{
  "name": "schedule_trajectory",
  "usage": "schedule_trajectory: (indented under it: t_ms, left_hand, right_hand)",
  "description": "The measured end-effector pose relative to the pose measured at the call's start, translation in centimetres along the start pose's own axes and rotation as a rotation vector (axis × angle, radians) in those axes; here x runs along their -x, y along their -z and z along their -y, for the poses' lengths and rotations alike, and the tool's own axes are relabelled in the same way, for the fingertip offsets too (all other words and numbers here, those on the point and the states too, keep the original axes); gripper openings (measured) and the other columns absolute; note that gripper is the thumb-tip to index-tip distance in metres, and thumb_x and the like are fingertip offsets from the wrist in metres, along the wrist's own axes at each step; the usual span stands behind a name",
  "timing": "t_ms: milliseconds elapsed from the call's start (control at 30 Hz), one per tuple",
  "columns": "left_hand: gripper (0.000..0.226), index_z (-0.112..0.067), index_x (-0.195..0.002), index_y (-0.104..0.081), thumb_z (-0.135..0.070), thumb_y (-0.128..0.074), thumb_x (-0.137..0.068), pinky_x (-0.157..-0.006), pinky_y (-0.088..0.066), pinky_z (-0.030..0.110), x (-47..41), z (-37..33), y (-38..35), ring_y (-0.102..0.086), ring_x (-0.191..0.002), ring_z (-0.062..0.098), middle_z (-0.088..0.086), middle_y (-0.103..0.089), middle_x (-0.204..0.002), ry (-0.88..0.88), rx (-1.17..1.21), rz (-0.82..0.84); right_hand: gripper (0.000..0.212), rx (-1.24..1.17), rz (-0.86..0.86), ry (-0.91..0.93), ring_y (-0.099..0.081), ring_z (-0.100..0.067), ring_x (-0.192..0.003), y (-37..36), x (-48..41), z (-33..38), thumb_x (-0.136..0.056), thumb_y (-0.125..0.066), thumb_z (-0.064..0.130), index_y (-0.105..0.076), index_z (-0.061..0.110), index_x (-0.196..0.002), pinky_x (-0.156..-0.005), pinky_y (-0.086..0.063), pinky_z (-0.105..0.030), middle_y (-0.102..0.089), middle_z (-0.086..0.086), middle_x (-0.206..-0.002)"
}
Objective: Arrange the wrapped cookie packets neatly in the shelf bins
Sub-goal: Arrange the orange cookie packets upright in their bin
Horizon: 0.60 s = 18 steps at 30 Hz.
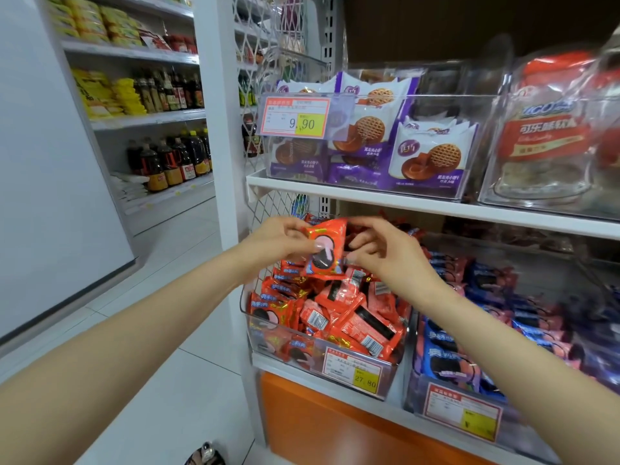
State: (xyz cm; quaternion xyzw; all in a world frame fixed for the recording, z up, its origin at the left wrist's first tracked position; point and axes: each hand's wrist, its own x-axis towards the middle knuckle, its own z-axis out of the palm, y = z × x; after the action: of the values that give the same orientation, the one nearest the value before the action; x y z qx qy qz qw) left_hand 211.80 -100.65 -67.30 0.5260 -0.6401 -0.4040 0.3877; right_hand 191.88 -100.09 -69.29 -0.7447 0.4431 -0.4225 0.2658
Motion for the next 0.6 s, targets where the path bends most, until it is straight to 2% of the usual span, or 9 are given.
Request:
schedule_trajectory:
  t_ms: [67,133,200,267,333,400,467,533,600]
  left_hand:
    - [0.021,-0.010,-0.097,-0.062,-0.013,-0.072,-0.080,-0.073,-0.048,0.022,-1.2,-0.3,1.2,-0.063,-0.076,0.011,0.000,-0.066,-0.084,-0.061,-0.257,-0.063]
    - [0.034,-0.007,-0.111,-0.063,-0.019,-0.071,-0.081,-0.080,-0.044,0.023,-2.6,-0.6,2.1,-0.060,-0.091,0.017,0.004,-0.065,-0.102,-0.147,-0.644,-0.048]
    - [0.038,-0.009,-0.120,-0.061,-0.022,-0.068,-0.084,-0.082,-0.039,0.023,-4.0,-0.6,2.2,-0.057,-0.104,0.020,0.006,-0.062,-0.118,-0.216,-0.972,0.050]
    - [0.040,-0.013,-0.123,-0.059,-0.023,-0.066,-0.085,-0.084,-0.039,0.025,-5.2,-0.2,1.9,-0.054,-0.111,0.023,0.006,-0.060,-0.123,-0.219,-1.165,0.144]
    - [0.039,-0.015,-0.122,-0.060,-0.024,-0.067,-0.084,-0.081,-0.039,0.026,-6.3,0.7,1.6,-0.054,-0.112,0.024,0.005,-0.060,-0.122,-0.193,-1.249,0.167]
    - [0.036,-0.016,-0.118,-0.061,-0.023,-0.067,-0.084,-0.080,-0.039,0.025,-7.2,1.6,1.3,-0.054,-0.111,0.023,0.003,-0.060,-0.121,-0.185,-1.252,0.170]
    - [0.031,-0.017,-0.116,-0.062,-0.018,-0.064,-0.085,-0.085,-0.041,0.028,-7.8,2.6,0.8,-0.053,-0.112,0.022,0.003,-0.060,-0.121,-0.196,-1.239,0.183]
    - [0.028,-0.017,-0.116,-0.061,-0.015,-0.060,-0.088,-0.091,-0.040,0.030,-8.2,3.4,0.5,-0.050,-0.115,0.021,0.003,-0.058,-0.123,-0.217,-1.227,0.188]
    - [0.029,-0.017,-0.117,-0.061,-0.014,-0.058,-0.089,-0.094,-0.040,0.031,-8.3,3.9,0.3,-0.049,-0.116,0.020,0.003,-0.056,-0.124,-0.249,-1.222,0.166]
  right_hand:
    - [0.040,0.213,-0.088,0.073,-0.058,-0.007,-0.090,1.1,-0.1,-0.5,-0.086,-0.066,0.013,-0.058,0.022,-0.123,-0.083,-0.043,-0.017,-0.063,0.007,-0.098]
    - [0.031,0.303,-0.162,0.099,-0.056,-0.004,-0.094,2.2,-0.1,-1.1,-0.088,-0.064,0.015,-0.062,0.021,-0.118,-0.085,-0.039,-0.017,-0.061,0.011,-0.099]
    - [0.026,0.301,-0.205,0.101,-0.056,-0.003,-0.091,2.9,-0.1,-1.8,-0.088,-0.062,0.013,-0.065,0.021,-0.113,-0.083,-0.039,-0.015,-0.062,0.013,-0.098]
    - [0.024,0.288,-0.204,0.099,-0.058,-0.003,-0.089,3.2,0.0,-2.3,-0.088,-0.061,0.011,-0.066,0.020,-0.110,-0.082,-0.042,-0.017,-0.063,0.014,-0.099]
    - [0.024,0.288,-0.186,0.107,-0.059,0.002,-0.087,3.3,0.1,-2.6,-0.089,-0.060,0.010,-0.066,0.021,-0.110,-0.080,-0.042,-0.014,-0.064,0.014,-0.101]
    - [0.023,0.265,-0.175,0.126,-0.060,0.010,-0.079,3.4,0.3,-2.7,-0.089,-0.060,0.008,-0.066,0.019,-0.109,-0.074,-0.041,-0.004,-0.064,0.012,-0.101]
    - [0.023,0.257,-0.177,0.139,-0.058,0.016,-0.078,3.5,0.3,-2.9,-0.089,-0.060,0.008,-0.066,0.018,-0.108,-0.072,-0.040,0.000,-0.065,0.012,-0.100]
    - [0.023,0.266,-0.182,0.149,-0.058,0.015,-0.082,3.5,0.3,-3.0,-0.089,-0.060,0.008,-0.067,0.019,-0.108,-0.073,-0.039,0.001,-0.065,0.012,-0.101]
    - [0.024,0.280,-0.168,0.167,-0.059,0.008,-0.086,3.4,0.3,-3.2,-0.089,-0.060,0.007,-0.067,0.020,-0.107,-0.076,-0.041,-0.002,-0.065,0.013,-0.103]
